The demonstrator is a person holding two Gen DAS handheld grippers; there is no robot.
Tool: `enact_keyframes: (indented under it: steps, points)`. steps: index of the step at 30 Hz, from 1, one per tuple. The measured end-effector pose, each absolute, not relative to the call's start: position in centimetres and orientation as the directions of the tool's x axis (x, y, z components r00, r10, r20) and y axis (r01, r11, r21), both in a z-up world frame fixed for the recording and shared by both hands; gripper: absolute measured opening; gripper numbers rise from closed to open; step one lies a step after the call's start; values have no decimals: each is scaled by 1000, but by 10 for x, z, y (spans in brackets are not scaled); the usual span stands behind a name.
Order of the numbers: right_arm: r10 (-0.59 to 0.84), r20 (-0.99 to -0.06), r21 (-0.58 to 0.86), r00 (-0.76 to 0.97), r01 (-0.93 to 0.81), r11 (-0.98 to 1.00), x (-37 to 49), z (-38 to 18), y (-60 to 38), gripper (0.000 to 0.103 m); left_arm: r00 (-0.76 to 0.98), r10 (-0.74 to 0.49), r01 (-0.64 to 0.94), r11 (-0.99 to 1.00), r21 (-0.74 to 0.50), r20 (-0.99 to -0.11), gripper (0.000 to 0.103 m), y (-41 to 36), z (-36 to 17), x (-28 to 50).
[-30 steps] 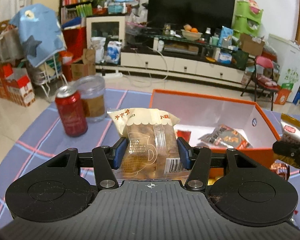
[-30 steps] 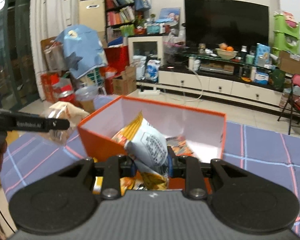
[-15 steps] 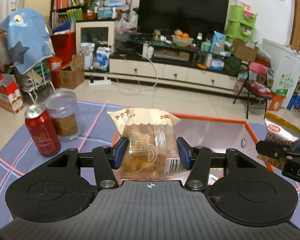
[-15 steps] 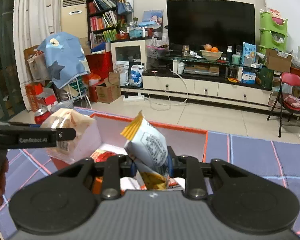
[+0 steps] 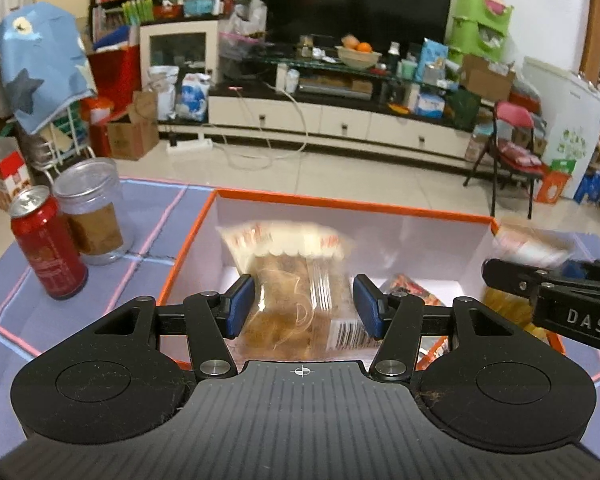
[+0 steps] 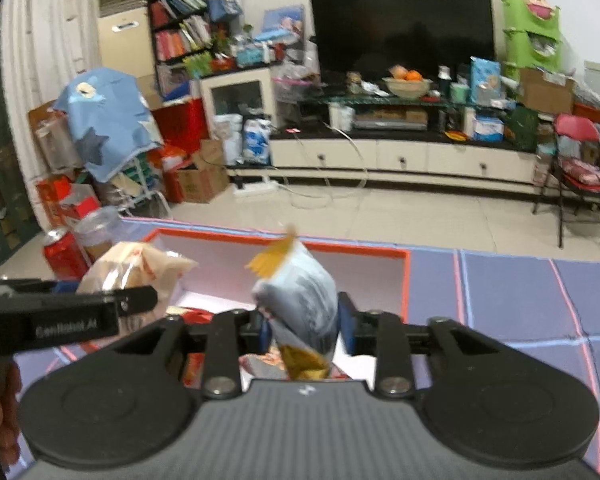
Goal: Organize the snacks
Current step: 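Carry both packets over the orange box and release them inside, then grasp the yellow cake bag with the left gripper while the right grasps the sausage bag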
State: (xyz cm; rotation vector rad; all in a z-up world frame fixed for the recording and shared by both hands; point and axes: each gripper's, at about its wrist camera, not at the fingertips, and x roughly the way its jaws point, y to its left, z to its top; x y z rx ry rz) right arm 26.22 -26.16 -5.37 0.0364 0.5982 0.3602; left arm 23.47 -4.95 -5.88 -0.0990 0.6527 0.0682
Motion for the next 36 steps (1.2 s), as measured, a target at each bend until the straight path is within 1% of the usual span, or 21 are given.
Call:
enact_keyframes:
  steps: [1, 2, 3, 4, 6, 7, 8, 9, 10, 11, 14, 17, 19, 21, 23, 26, 29, 31, 33, 36]
  points:
    - [345, -544, 137, 765, -324, 936, 261, -54, -263, 54, 798, 34, -83, 995, -54, -601, 42, -51, -56, 232]
    - [349, -533, 137, 771, -328, 935, 258, -51, -266, 55, 808, 37, -75, 996, -41, -588, 57, -50, -52, 228]
    - [346, -524, 131, 778, -328, 935, 255, -47, -269, 57, 821, 41, -73, 997, -33, -570, 69, -48, -47, 223]
    - [343, -514, 123, 786, -328, 937, 250, -42, -273, 60, 832, 41, -71, 997, -34, -553, 71, -45, -42, 217]
    - [341, -488, 117, 803, -327, 938, 238, -29, -283, 68, 845, 22, -58, 997, -52, -534, 71, -35, -34, 204]
    - [340, -479, 113, 810, -327, 938, 231, -23, -289, 75, 848, 12, -56, 996, -67, -530, 71, -29, -30, 196]
    - [342, -469, 108, 814, -332, 937, 220, -18, -295, 87, 851, 4, -54, 995, -80, -525, 71, -24, -27, 188]
    - [351, -459, 104, 816, -344, 933, 208, -14, -300, 93, 852, -3, -51, 995, -88, -524, 71, -19, -26, 180]
    - [358, -451, 96, 817, -354, 930, 198, -13, -304, 96, 850, -9, -47, 994, -94, -526, 71, -14, -25, 170]
    - [363, -443, 80, 820, -367, 927, 184, -12, -308, 96, 849, -12, -46, 994, -98, -527, 72, -10, -25, 161]
    - [348, -461, 30, 816, -378, 925, 149, -22, -320, 96, 840, -33, -50, 989, -136, -541, 74, 6, -28, 133]
    - [334, -489, 48, 806, -357, 933, 122, -35, -331, 97, 826, -34, -85, 979, -183, -563, 75, 18, -32, 107]
    - [343, -494, 62, 799, -361, 931, 106, -43, -336, 102, 825, -34, -82, 980, -180, -563, 78, 16, -36, 88]
    - [332, -502, 21, 799, -372, 928, 93, -52, -336, 102, 819, -20, -89, 983, -161, -574, 79, 15, -43, 75]
    - [303, -521, -35, 798, -374, 927, 92, -61, -334, 102, 799, -29, -78, 985, -152, -600, 79, 11, -53, 70]
    - [349, -555, -45, 755, -446, 894, 103, -76, -337, 102, 771, -47, -41, 992, -123, -635, 79, 4, -65, 74]
    - [339, -592, -95, 732, -481, 872, 113, -95, -348, 102, 754, -53, -28, 993, -112, -655, 79, -2, -74, 78]
    - [374, -614, -56, 695, -511, 858, 119, -103, -357, 100, 741, -80, -15, 991, -136, -666, 79, -4, -78, 80]
    - [417, -615, -8, 669, -535, 845, 120, -104, -361, 99, 725, -109, 6, 988, -153, -680, 80, -9, -82, 83]
    - [453, -596, -13, 662, -572, 820, 121, -103, -354, 98, 703, -108, 30, 992, -123, -703, 80, -20, -90, 88]
